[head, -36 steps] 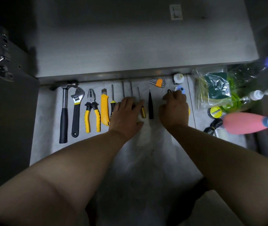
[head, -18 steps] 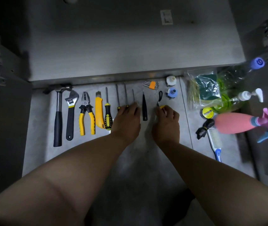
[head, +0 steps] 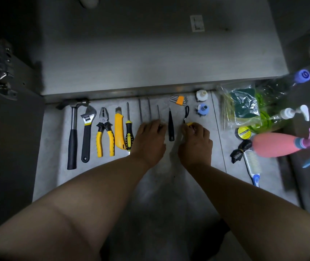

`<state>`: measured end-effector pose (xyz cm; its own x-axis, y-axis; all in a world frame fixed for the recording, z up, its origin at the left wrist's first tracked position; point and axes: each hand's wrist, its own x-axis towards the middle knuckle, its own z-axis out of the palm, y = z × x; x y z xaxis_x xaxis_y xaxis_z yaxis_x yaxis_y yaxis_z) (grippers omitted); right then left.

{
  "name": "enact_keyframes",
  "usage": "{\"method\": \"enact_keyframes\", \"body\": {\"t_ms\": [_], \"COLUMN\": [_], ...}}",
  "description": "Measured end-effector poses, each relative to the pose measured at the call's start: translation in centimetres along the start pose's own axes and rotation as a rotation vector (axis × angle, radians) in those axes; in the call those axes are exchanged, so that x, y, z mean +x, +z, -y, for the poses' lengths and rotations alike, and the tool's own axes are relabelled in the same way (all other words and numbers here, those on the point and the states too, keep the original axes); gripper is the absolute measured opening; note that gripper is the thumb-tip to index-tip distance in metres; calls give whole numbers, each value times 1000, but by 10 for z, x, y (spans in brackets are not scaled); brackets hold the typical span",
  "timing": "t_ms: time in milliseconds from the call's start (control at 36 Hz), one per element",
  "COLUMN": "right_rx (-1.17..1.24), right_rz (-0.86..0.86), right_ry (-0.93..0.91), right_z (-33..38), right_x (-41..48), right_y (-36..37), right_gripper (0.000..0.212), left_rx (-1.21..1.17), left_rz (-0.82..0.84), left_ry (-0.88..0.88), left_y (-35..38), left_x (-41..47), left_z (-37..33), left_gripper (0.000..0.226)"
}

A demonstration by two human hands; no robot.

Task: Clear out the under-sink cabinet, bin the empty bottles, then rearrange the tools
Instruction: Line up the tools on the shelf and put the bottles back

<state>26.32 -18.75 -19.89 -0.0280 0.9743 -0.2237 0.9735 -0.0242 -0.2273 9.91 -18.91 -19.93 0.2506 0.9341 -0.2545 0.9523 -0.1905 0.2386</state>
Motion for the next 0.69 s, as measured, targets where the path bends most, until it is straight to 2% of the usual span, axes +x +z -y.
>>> {"method": "enact_keyframes", "body": {"t_ms": [139,333,417,528,694], "right_rx": [22,34,33,-21,65], "right_rz": [7,124,214,427,513], "right_ry": [-14,-7,-25,-50,-57], "right_z": [4,14,15,17,24], "right_x": [2,8,9,16,10], "right_y": [-7,-30,-46,-76,-145], "right_gripper": [56,51,44,46,43], "left_rx": [9,18,30,48,-12], "left_rz": [2,64,120,169,211], "left_ry": [-10,-57,-73,-78,-20], "left_y": [-7,-29,-49,-86,-154], "left_x": [-3,-7,-7,-5,-11], "left_z": [7,14,14,4,-19], "left_gripper": [67,63,56,43,40]}}
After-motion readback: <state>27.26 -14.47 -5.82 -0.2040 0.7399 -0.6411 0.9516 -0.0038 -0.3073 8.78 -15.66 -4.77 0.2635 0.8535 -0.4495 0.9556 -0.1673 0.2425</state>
